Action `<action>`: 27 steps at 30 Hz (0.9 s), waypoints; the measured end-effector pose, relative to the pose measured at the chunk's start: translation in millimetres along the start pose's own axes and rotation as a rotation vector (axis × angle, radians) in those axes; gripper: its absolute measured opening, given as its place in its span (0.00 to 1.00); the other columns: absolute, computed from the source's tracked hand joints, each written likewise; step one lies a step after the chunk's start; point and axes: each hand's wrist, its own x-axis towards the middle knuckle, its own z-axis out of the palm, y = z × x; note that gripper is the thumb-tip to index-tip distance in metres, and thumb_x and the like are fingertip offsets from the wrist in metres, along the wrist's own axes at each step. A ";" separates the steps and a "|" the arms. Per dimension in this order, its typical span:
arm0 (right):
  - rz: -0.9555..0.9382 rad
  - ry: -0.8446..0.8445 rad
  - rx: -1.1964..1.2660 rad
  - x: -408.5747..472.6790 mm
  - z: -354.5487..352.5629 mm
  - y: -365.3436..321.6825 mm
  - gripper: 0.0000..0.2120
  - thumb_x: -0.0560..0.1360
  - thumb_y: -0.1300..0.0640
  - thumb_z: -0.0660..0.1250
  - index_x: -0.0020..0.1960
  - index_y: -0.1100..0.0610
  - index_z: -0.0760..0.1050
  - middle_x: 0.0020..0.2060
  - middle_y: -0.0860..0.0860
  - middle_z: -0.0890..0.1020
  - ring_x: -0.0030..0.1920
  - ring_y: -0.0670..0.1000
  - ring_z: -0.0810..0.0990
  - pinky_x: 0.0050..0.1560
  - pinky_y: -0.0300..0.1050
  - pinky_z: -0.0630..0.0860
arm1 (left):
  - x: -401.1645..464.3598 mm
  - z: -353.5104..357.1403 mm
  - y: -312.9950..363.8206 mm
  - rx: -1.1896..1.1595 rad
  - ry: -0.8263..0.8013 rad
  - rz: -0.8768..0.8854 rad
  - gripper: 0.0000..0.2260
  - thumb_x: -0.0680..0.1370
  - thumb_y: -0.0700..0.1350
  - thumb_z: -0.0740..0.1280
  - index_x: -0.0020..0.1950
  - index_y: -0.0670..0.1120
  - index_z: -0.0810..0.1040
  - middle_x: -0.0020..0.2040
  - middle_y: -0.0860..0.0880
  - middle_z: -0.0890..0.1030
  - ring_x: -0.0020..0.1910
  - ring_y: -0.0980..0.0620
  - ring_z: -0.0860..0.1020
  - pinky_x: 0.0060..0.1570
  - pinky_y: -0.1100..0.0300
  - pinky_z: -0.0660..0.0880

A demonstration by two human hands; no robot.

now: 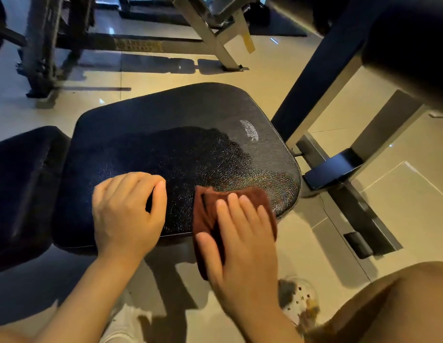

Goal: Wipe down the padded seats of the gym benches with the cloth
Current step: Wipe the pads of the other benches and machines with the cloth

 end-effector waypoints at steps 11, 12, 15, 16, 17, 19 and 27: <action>0.122 0.000 -0.041 26.6 -16.6 62.8 0.28 0.81 0.41 0.51 0.70 0.57 0.73 0.69 0.54 0.75 0.71 0.53 0.69 0.75 0.46 0.54 | 1.9 0.3 -1.7 0.015 -0.007 -0.026 0.08 0.79 0.44 0.64 0.45 0.45 0.82 0.44 0.48 0.82 0.45 0.46 0.79 0.55 0.51 0.65; 0.132 -0.008 -0.029 24.8 -15.6 59.2 0.28 0.81 0.40 0.51 0.70 0.58 0.73 0.69 0.54 0.74 0.72 0.54 0.69 0.75 0.47 0.54 | 1.5 0.6 -1.3 0.029 -0.003 -0.029 0.08 0.79 0.43 0.63 0.45 0.46 0.82 0.44 0.48 0.83 0.45 0.46 0.79 0.55 0.51 0.64; 0.081 0.012 0.001 9.0 -8.5 32.0 0.28 0.81 0.42 0.54 0.68 0.61 0.74 0.68 0.57 0.75 0.71 0.57 0.70 0.75 0.51 0.56 | 1.6 0.3 1.2 0.037 0.005 -0.035 0.08 0.79 0.43 0.63 0.44 0.46 0.82 0.43 0.49 0.82 0.45 0.47 0.79 0.55 0.51 0.63; 0.045 0.007 0.013 4.0 -4.9 19.2 0.28 0.81 0.42 0.53 0.67 0.62 0.75 0.68 0.57 0.75 0.70 0.57 0.71 0.75 0.52 0.57 | 1.7 0.1 1.6 0.037 0.001 -0.031 0.08 0.79 0.43 0.63 0.44 0.46 0.81 0.43 0.49 0.82 0.45 0.47 0.79 0.55 0.51 0.63; 0.019 -0.008 0.020 0.7 -2.2 6.5 0.28 0.82 0.42 0.52 0.67 0.62 0.75 0.67 0.57 0.75 0.70 0.57 0.71 0.74 0.53 0.59 | 2.0 -0.4 1.5 0.036 -0.006 -0.024 0.08 0.79 0.44 0.63 0.44 0.46 0.81 0.43 0.49 0.82 0.45 0.47 0.79 0.55 0.52 0.63; -0.013 -0.029 -0.001 0.3 0.1 -8.7 0.29 0.82 0.42 0.51 0.66 0.63 0.75 0.66 0.59 0.76 0.68 0.59 0.73 0.71 0.55 0.63 | 3.4 -1.1 0.6 0.033 -0.018 -0.024 0.08 0.79 0.44 0.63 0.45 0.46 0.81 0.44 0.49 0.82 0.45 0.47 0.79 0.55 0.51 0.64; 0.099 -0.176 -0.137 36.7 -30.7 61.0 0.34 0.79 0.36 0.47 0.72 0.58 0.70 0.70 0.56 0.72 0.72 0.55 0.69 0.75 0.47 0.55 | 2.6 0.0 -0.8 0.017 -0.017 -0.063 0.08 0.79 0.45 0.63 0.44 0.47 0.81 0.44 0.50 0.82 0.46 0.49 0.78 0.55 0.52 0.64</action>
